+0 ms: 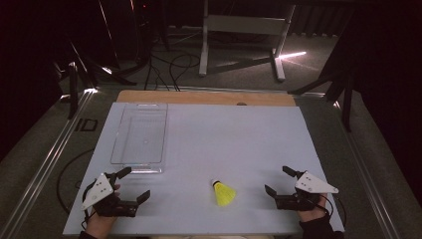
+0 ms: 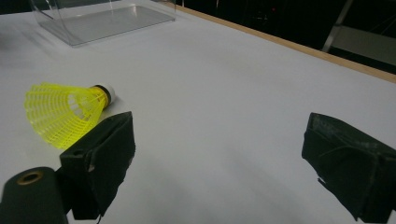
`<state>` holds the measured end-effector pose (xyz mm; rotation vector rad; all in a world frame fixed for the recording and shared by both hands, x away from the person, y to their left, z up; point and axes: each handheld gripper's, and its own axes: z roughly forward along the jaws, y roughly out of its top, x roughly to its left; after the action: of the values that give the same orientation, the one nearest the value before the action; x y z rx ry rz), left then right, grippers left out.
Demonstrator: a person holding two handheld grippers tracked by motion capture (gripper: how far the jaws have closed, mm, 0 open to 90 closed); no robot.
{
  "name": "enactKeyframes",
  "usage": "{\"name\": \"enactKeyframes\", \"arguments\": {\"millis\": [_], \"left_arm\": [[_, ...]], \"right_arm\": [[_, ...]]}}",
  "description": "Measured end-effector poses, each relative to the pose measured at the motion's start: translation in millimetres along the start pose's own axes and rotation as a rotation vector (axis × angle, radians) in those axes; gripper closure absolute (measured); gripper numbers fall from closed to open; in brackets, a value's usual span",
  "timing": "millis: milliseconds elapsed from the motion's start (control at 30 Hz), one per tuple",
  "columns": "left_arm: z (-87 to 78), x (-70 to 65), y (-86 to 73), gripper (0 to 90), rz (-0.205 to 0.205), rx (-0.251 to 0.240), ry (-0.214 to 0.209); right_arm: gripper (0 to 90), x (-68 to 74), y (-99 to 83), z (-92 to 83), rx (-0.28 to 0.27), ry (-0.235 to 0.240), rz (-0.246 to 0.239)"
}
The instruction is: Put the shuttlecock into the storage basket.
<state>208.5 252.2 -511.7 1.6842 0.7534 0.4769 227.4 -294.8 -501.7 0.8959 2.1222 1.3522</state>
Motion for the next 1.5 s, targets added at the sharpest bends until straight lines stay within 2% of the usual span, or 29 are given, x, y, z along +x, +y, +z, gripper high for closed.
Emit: {"name": "enactKeyframes", "arguments": {"millis": [433,567,667,733,833,933,1100,1233,1500], "left_arm": [[-1.7,1.4,2.5,0.5,-0.009,-0.013,-0.003],[-1.8,2.1,6.3,0.5,-0.015,-0.014,-0.024],[-1.6,2.8,13.1,0.5,0.003,0.010,-0.057],[-1.2,4.7,19.3,0.5,0.008,0.034,-0.099],[-0.2,5.0,29.6,0.5,0.061,0.086,-0.130],[0.7,5.4,38.5,0.5,0.092,0.123,-0.160],[1.2,6.8,52.8,0.5,0.134,0.178,-0.188],[1.8,6.9,58.4,0.5,0.173,0.228,-0.207],[7.8,6.4,64.4,0.5,0.233,0.359,-0.287]], "right_arm": [[9.7,-0.6,0.2,-0.8,-0.012,0.010,0.006],[9.7,-1.0,0.2,-0.9,-0.013,0.013,0.008],[9.7,-0.7,0.4,-0.8,-0.015,0.014,0.012],[9.7,-0.7,0.4,-0.3,-0.012,0.014,0.007],[9.7,-0.4,0.7,-0.2,-0.011,0.016,0.007],[9.7,-0.3,0.9,-0.6,-0.012,0.019,0.009],[9.7,-0.2,1.0,-0.2,-0.008,0.025,0.013],[9.7,-0.2,1.1,-0.2,-0.006,0.027,0.015],[9.7,-0.1,1.1,0.4,-0.005,0.038,0.011]]}}
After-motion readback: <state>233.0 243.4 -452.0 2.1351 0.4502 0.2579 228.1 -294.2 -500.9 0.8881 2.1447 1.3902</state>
